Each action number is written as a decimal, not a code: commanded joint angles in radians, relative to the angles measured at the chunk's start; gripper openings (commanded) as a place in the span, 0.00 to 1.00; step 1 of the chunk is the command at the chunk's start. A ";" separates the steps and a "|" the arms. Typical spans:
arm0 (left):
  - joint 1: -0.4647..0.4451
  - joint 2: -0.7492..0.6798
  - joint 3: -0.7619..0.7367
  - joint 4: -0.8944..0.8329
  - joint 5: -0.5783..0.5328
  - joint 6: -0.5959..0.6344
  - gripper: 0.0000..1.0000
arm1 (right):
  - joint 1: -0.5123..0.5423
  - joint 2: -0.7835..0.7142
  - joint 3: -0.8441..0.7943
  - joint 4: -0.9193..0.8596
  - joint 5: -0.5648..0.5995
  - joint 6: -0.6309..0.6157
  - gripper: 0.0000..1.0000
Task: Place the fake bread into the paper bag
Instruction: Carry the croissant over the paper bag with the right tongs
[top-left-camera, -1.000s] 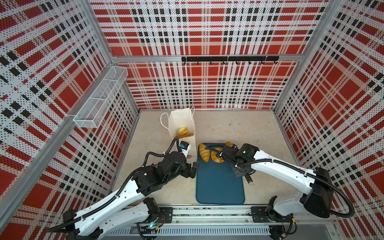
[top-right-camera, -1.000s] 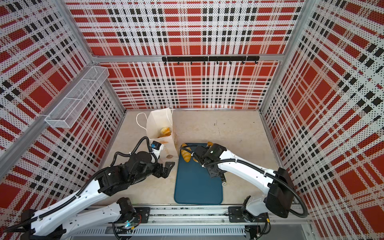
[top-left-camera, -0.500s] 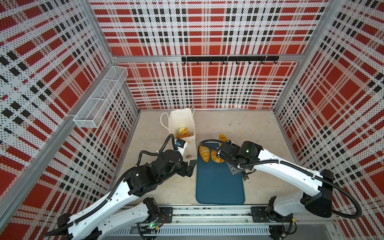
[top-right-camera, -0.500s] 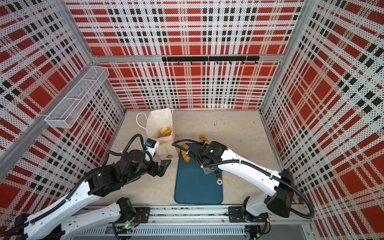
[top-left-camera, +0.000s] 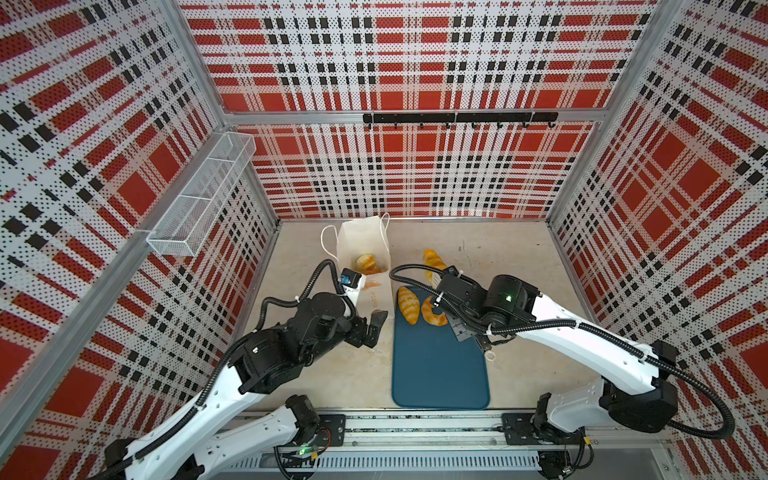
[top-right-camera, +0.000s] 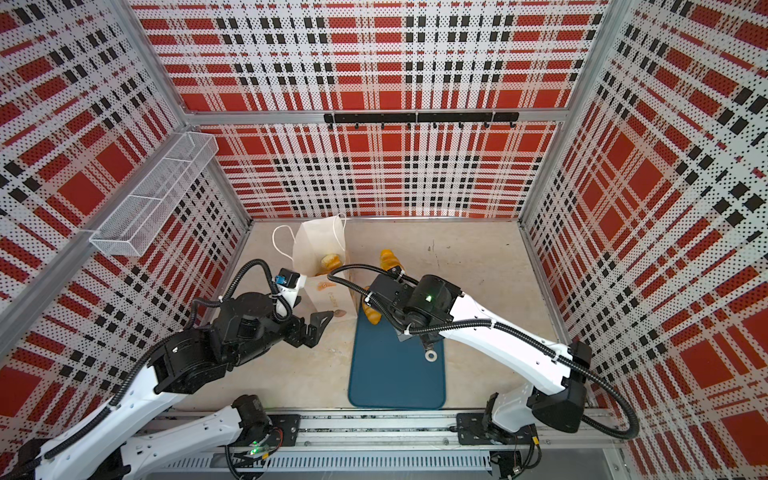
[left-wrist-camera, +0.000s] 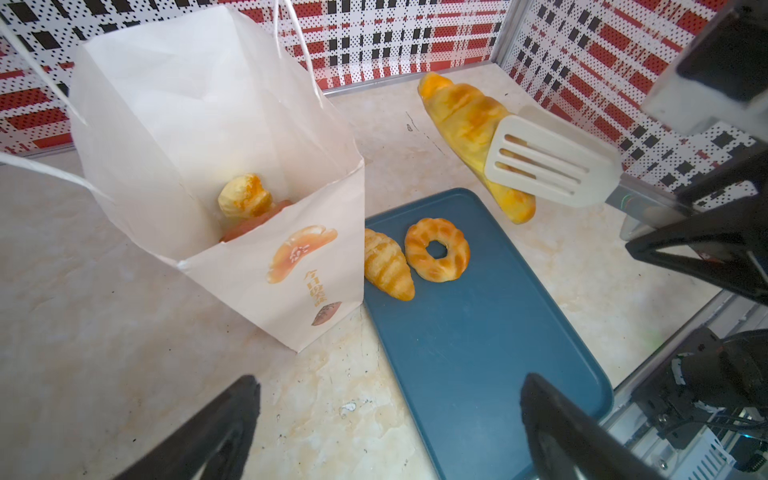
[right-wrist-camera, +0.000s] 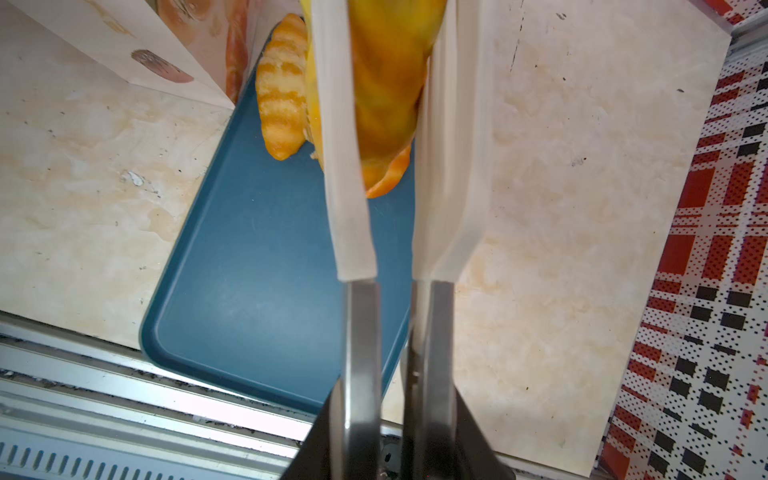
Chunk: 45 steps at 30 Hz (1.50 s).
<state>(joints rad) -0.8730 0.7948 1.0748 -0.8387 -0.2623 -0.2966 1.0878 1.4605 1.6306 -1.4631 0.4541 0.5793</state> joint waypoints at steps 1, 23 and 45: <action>0.026 -0.011 0.033 -0.027 0.009 0.037 0.99 | 0.014 0.015 0.073 0.030 0.040 -0.025 0.32; 0.341 -0.031 0.076 -0.080 0.206 0.071 0.99 | 0.059 0.141 0.399 0.118 0.017 -0.186 0.32; 0.516 -0.025 0.047 -0.079 0.342 0.087 0.99 | 0.011 0.366 0.666 0.264 -0.090 -0.353 0.35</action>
<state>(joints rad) -0.3698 0.7689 1.1229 -0.9146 0.0563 -0.2230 1.1240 1.8221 2.2646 -1.2869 0.3824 0.2520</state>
